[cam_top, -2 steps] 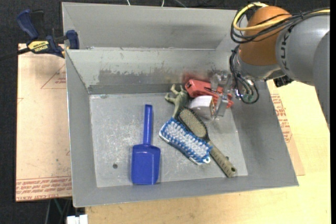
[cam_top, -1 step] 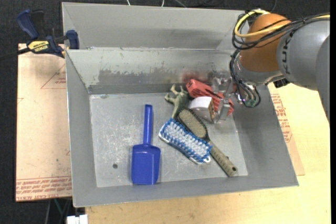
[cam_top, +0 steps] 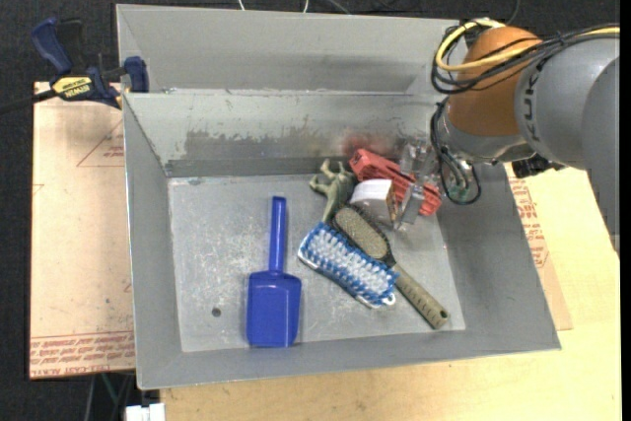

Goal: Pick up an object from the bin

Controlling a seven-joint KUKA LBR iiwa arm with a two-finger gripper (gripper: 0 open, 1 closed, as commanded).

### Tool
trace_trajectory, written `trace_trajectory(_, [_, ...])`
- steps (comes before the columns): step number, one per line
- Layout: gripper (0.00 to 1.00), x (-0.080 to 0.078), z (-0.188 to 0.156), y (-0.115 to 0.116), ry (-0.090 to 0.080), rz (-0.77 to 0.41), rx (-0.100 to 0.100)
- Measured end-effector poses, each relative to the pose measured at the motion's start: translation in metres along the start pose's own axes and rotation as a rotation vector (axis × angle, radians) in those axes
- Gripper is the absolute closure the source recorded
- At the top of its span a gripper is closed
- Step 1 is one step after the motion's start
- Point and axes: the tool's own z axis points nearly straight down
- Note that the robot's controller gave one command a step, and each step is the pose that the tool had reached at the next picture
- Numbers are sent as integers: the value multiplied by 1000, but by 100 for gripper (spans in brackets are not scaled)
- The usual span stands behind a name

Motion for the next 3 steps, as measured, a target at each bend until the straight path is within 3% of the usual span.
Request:
trace_trajectory(1, [0, -5, -4, -2, -10, -176, 0])
trace_trajectory(2, [100, -6, -7, -1, -20, -7, 0])
trace_trajectory(3, [100, -6, -7, -1, -21, -7, 0])
